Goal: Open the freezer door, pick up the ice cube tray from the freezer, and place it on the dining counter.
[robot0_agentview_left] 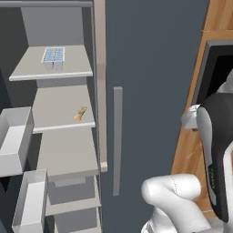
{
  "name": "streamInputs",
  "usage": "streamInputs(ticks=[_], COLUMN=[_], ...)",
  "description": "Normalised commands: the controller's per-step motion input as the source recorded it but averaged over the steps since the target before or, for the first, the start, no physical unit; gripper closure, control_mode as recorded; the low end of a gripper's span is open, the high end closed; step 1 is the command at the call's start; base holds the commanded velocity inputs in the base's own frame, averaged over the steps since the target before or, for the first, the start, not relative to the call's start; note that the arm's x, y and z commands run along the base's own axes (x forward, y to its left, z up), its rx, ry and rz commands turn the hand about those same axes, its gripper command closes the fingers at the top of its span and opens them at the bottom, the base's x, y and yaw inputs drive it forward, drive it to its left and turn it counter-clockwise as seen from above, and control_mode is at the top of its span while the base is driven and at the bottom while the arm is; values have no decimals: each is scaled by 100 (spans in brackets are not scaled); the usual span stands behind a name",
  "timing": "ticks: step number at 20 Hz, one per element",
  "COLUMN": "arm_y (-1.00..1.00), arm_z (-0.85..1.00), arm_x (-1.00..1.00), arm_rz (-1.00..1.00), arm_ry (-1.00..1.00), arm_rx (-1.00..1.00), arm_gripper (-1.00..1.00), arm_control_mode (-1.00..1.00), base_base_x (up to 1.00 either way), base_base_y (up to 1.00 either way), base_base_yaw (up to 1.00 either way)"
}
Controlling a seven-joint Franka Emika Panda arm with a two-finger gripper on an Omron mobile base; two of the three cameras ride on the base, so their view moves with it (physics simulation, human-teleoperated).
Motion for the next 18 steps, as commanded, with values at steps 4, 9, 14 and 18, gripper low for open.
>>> streamInputs(ticks=[4,9,14,18], arm_y=[1,9,5,3], arm_z=[-39,-21,-30,-20], arm_x=[6,0,0,8], arm_rz=[-2,-3,0,0], arm_ry=[9,0,5,3], arm_rx=[9,0,0,0], arm_gripper=[-100,-100,-100,-100], arm_control_mode=[-100,-100,-100,-100], base_base_x=[0,0,0,0], base_base_y=[0,0,0,0], base_base_yaw=[0,0,0,0])
